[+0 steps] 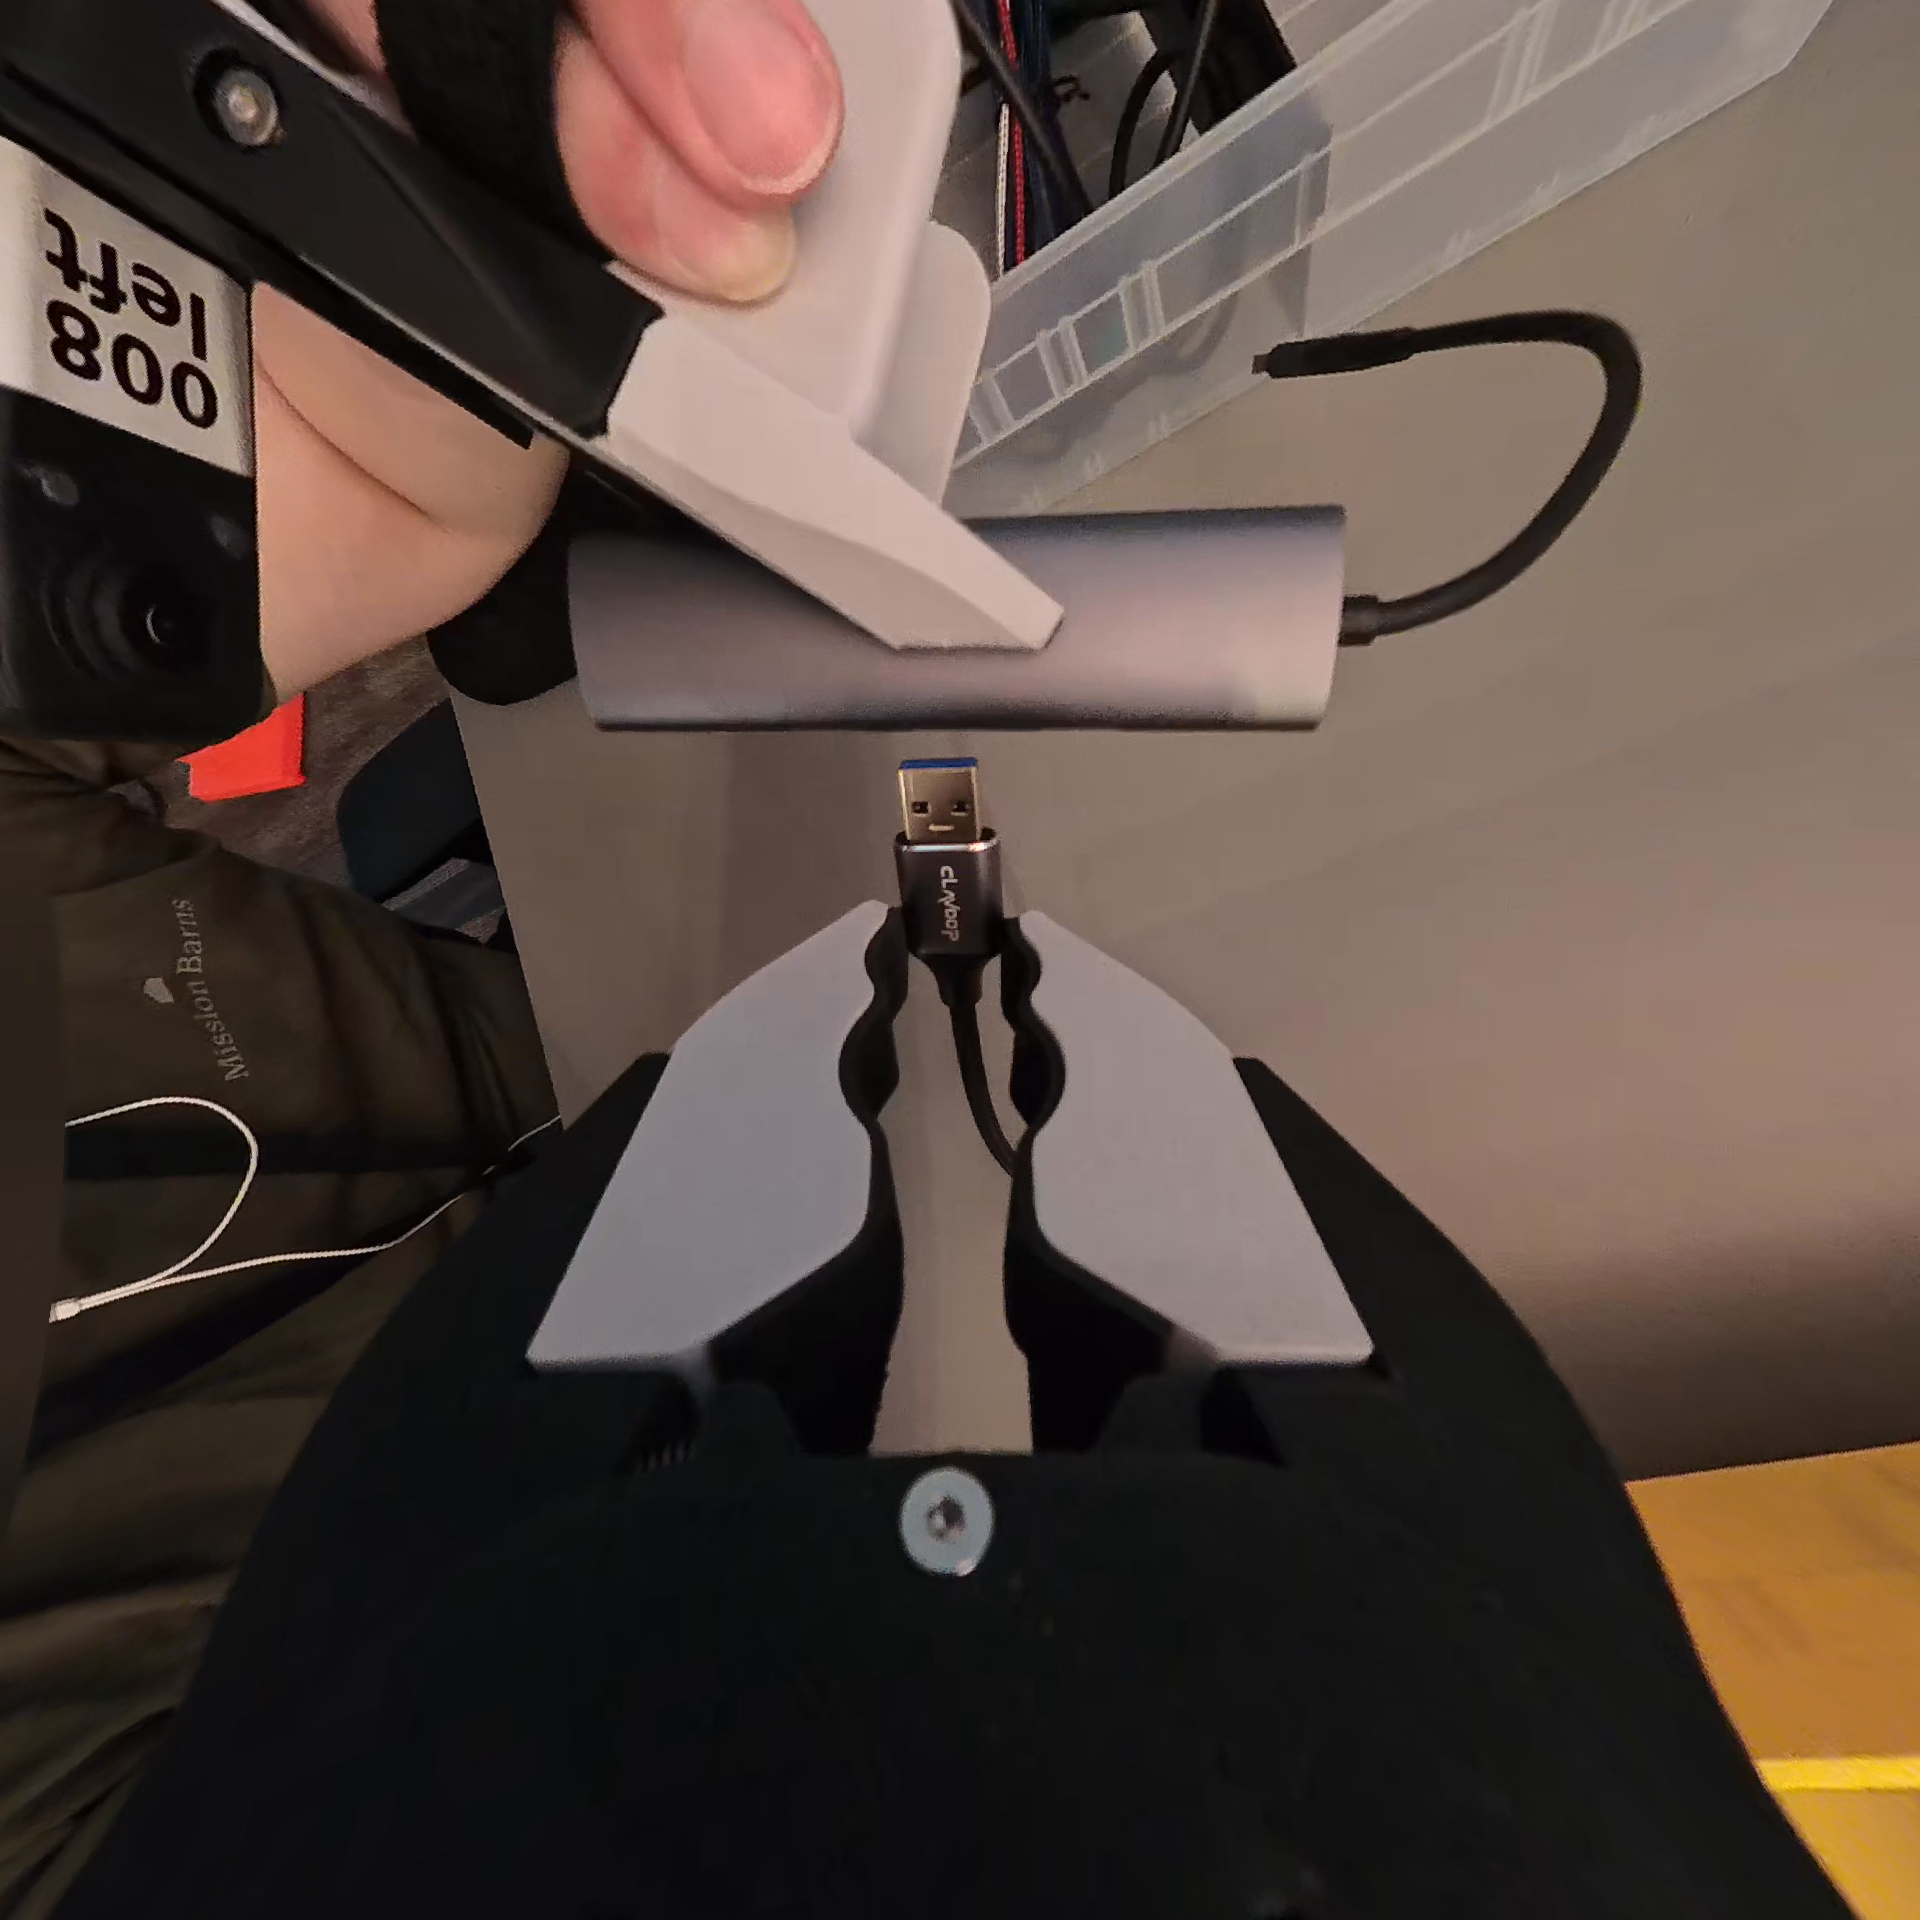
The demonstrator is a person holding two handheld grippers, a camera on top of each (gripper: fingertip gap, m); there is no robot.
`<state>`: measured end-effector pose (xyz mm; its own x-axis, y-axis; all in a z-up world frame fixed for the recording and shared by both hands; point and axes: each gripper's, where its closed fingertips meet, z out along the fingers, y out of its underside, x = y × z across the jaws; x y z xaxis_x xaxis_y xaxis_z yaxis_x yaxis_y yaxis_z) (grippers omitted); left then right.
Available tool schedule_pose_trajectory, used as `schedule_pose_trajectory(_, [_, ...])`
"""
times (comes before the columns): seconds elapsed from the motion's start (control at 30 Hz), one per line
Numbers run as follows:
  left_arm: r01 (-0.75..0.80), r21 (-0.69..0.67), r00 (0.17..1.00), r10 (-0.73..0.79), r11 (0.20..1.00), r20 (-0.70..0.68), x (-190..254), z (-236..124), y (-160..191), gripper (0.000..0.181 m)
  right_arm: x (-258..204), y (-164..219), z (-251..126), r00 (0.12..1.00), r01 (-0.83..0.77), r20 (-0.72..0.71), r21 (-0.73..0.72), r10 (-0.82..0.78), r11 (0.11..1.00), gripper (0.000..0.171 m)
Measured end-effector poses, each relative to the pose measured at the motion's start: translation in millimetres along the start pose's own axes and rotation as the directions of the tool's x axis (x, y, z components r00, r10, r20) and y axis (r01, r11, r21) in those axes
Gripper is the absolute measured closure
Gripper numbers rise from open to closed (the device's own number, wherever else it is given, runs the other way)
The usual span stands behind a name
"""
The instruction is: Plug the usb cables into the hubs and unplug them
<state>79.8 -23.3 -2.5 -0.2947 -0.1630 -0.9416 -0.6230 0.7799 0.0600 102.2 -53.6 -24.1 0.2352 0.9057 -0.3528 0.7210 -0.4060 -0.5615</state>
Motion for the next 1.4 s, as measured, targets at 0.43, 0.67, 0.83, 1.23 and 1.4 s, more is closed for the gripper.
schedule_pose_trajectory(0.43, [-0.066, 0.001, 0.996, 0.066, 0.998, -0.061, 13, 3, -8, 0.164, 3, 10, 12, 1.0, -0.01, 0.004, -0.064, 0.01, 0.998, 0.154])
schedule_pose_trajectory(0.67, [-0.135, -0.019, 0.987, 0.133, 0.991, -0.093, 21, 8, -11, 0.164, 5, 19, 15, 1.0, -0.017, 0.006, -0.111, 0.018, 0.994, 0.154])
schedule_pose_trajectory(0.83, [-0.177, -0.006, 0.979, 0.176, 0.984, -0.104, 26, 11, -20, 0.164, 4, 26, 18, 0.999, -0.025, 0.026, -0.15, 0.029, 0.988, 0.154])
schedule_pose_trajectory(1.23, [-0.011, -0.105, 0.999, 0.014, 0.994, 0.034, -9, 3, 11, 0.164, 10, -24, -8, 0.993, 0.091, -0.085, 0.181, -0.077, 0.979, 0.154])
schedule_pose_trajectory(1.4, [0.068, -0.133, 0.99, -0.05, 0.989, 0.132, -29, -7, 24, 0.164, 8, -52, -28, 0.981, 0.174, -0.148, 0.389, -0.125, 0.904, 0.154])
